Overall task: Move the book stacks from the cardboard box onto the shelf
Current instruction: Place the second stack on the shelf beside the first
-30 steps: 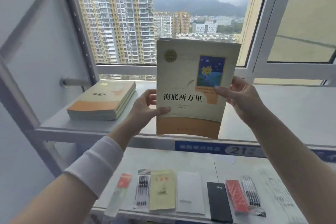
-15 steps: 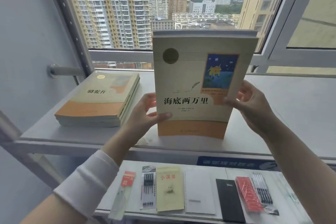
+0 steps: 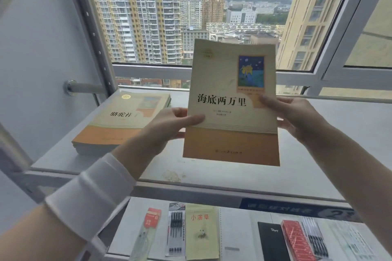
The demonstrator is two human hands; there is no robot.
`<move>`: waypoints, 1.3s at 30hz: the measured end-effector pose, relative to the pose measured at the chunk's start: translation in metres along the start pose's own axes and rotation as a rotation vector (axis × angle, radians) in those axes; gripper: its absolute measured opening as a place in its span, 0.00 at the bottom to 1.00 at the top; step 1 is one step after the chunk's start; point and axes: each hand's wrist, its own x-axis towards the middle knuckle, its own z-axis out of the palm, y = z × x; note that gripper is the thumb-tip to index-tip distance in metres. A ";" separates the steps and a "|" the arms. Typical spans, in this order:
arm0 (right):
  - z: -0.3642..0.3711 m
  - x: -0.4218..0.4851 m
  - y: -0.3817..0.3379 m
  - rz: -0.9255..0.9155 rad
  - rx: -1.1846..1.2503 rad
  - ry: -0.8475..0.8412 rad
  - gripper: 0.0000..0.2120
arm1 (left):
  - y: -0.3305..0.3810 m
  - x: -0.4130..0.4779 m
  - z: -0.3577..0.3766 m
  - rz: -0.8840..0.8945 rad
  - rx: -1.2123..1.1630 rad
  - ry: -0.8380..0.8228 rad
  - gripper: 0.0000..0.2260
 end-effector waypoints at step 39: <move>0.030 0.074 0.049 0.453 -0.464 0.020 0.22 | 0.000 0.048 -0.003 -0.342 0.647 0.168 0.20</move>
